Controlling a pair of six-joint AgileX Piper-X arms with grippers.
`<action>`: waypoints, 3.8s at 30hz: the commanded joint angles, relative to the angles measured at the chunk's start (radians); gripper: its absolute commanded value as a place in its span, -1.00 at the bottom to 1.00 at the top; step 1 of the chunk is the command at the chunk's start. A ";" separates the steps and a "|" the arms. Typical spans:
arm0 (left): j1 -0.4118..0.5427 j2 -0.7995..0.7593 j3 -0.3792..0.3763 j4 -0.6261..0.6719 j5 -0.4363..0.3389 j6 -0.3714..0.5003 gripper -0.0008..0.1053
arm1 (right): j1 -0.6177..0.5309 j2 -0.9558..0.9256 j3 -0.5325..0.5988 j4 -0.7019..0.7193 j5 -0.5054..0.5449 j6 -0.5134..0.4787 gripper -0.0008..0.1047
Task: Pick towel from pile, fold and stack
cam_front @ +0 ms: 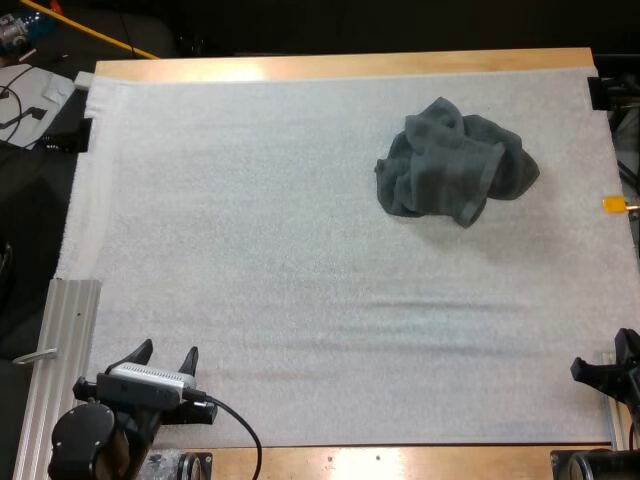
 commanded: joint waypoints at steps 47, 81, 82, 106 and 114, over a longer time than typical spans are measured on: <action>-0.276 0.447 -0.341 -0.146 0.309 -0.019 0.34 | -0.006 0.599 -0.494 -0.131 -0.587 0.008 0.04; -0.285 0.466 -0.340 -0.144 0.314 -0.022 0.33 | 0.173 1.406 -0.559 -0.594 -0.207 0.250 0.04; -0.284 0.467 -0.340 -0.144 0.315 -0.023 0.33 | 0.174 1.427 -0.572 -0.593 -0.200 0.249 0.04; -0.285 0.472 -0.339 -0.136 0.335 -0.038 0.33 | 0.178 1.671 -0.714 -0.591 -0.233 0.276 -0.97; -0.285 0.474 -0.340 -0.137 0.337 -0.038 0.33 | 0.193 1.502 -0.714 -0.545 -0.213 0.143 -0.97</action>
